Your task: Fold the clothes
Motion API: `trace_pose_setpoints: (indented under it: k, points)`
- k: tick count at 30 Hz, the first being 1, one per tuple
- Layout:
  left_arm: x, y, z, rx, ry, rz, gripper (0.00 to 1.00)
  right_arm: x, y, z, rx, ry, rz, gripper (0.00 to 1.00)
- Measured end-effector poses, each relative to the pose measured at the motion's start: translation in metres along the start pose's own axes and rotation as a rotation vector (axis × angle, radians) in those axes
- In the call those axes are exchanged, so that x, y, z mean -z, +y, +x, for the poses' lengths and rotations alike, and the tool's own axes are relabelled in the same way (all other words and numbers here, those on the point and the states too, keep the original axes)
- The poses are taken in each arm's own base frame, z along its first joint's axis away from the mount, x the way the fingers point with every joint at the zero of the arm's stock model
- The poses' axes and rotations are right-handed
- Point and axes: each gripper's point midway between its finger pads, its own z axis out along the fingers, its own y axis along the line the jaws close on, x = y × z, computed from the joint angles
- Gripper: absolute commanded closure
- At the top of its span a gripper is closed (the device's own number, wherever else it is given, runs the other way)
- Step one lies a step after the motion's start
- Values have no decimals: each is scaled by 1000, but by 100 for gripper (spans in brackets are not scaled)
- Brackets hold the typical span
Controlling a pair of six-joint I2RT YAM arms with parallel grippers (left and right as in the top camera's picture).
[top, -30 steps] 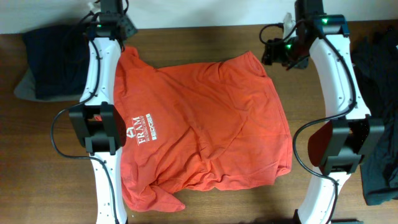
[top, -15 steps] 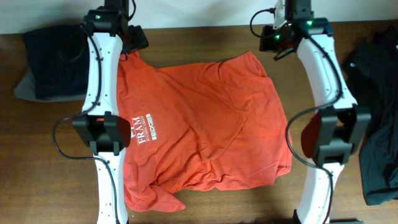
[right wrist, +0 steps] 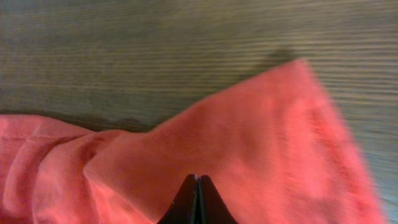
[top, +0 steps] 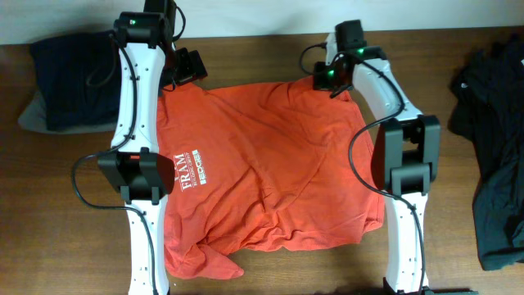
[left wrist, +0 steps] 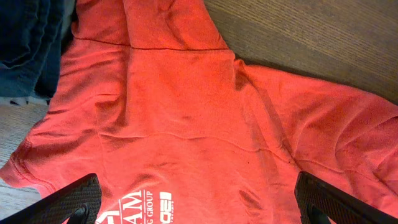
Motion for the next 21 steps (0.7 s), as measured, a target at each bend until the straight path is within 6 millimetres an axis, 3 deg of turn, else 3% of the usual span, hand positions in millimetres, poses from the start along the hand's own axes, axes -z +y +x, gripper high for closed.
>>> trace_pose_setpoints:
  k: [4, 21]
  points:
    - [0, 1, 2, 1, 7, -3, 1, -8, 5, 1, 12, -2, -5, 96]
    - [0, 1, 3, 0, 11, -5, 1, -19, -14, -3, 9, -32, 65, 96]
